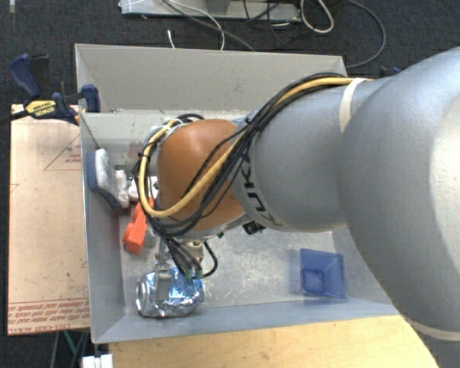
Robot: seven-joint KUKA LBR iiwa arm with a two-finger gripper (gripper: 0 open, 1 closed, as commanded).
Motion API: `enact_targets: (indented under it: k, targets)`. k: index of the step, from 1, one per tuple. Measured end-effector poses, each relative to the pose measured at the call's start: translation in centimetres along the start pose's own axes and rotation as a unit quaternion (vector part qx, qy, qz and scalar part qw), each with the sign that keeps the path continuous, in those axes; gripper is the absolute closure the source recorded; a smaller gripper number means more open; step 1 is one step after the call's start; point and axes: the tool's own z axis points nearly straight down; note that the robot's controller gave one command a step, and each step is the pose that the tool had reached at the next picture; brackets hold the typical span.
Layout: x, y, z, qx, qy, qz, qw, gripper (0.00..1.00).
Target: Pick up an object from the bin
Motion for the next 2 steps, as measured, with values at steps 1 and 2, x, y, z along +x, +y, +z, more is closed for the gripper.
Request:
enact_targets:
  k: [1, 2]
  targets:
    - [-0.2, -0.1, -0.4, -0.001, -0.0035, 0.003, 1.0, 0.0]
    - [0.9, -4.3, 6.9, -0.002, -0.0108, -0.133, 0.991, 0.0]
